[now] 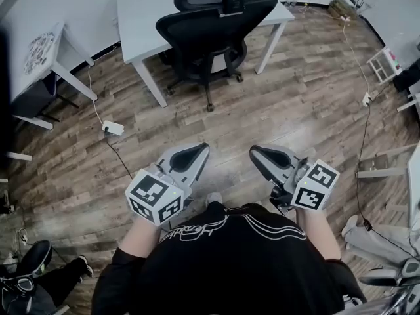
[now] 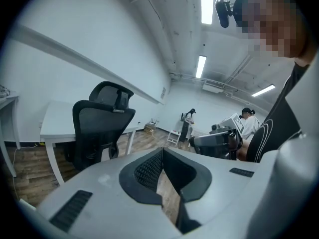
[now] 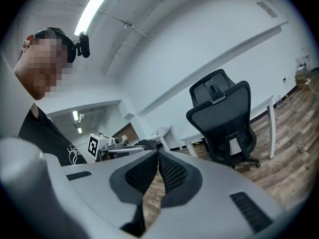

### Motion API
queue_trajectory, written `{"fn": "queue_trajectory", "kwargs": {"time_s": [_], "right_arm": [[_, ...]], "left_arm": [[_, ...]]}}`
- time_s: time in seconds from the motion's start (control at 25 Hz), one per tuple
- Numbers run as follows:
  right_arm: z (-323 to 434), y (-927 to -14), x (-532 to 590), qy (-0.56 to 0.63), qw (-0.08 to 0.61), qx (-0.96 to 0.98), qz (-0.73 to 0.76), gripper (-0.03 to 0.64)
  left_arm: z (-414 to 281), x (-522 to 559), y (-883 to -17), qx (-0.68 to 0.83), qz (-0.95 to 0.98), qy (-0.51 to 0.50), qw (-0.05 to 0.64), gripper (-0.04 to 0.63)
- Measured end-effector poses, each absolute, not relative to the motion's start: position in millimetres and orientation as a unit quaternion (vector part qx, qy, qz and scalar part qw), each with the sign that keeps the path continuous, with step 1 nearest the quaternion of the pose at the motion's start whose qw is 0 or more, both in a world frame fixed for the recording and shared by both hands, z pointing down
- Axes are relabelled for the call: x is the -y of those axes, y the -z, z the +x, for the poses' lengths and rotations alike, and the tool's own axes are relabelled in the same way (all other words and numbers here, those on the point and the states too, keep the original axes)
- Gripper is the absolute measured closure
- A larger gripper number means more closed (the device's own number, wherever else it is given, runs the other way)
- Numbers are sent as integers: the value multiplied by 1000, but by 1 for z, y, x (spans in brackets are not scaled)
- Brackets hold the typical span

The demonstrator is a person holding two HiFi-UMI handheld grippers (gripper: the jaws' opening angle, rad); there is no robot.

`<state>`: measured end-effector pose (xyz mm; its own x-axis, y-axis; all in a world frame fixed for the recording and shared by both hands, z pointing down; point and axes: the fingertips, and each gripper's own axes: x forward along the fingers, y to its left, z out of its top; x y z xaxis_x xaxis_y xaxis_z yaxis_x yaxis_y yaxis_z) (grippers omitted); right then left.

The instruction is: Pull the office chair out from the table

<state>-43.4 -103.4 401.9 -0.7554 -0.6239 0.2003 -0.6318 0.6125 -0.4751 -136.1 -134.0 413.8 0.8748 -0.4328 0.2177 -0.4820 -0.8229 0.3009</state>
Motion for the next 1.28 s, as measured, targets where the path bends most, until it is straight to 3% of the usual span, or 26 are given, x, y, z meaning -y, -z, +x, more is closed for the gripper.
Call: {"fn": "queue_trajectory", "kwargs": {"time_s": [0.6,1.28], "right_arm": [[27,-380,224,-221,5,915,338,580],[171,-378,382,-182,48,936,298,578]], "left_arm": [[-79,236,-387,282,948,-73,131,588],[39,374,-391,364,915,-91,147,587]]}}
